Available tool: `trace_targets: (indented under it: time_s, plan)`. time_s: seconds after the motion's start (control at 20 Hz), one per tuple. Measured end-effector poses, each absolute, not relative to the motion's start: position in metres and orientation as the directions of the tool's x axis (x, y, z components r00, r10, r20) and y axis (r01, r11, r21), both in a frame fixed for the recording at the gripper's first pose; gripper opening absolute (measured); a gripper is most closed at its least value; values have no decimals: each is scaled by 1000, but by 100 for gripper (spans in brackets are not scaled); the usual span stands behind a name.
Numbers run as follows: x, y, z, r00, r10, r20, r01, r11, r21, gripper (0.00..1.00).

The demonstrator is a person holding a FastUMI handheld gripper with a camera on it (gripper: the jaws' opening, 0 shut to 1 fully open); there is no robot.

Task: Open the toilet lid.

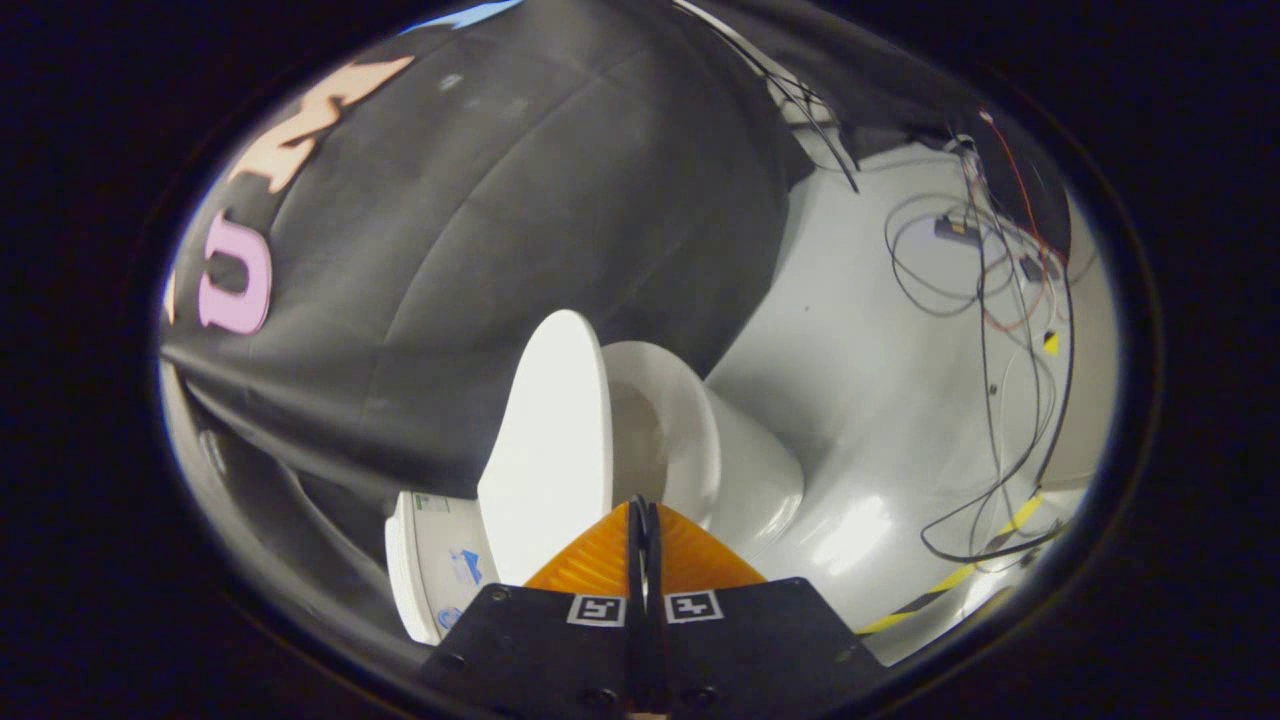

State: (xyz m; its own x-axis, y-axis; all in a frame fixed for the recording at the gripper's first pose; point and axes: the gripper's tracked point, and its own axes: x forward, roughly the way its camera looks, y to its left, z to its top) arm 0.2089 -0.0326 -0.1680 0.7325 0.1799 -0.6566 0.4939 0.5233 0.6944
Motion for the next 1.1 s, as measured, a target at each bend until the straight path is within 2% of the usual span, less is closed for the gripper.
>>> trace_targets:
  time_s: [0.35,0.75,1.1]
  plan:
    - [209,12,-74,754,79,-652,442,673,592,0]
    - [203,82,11,779,-146,-610,425,838,341,0]
    - [215,129,46,808,-198,-554,384,891,242,0]
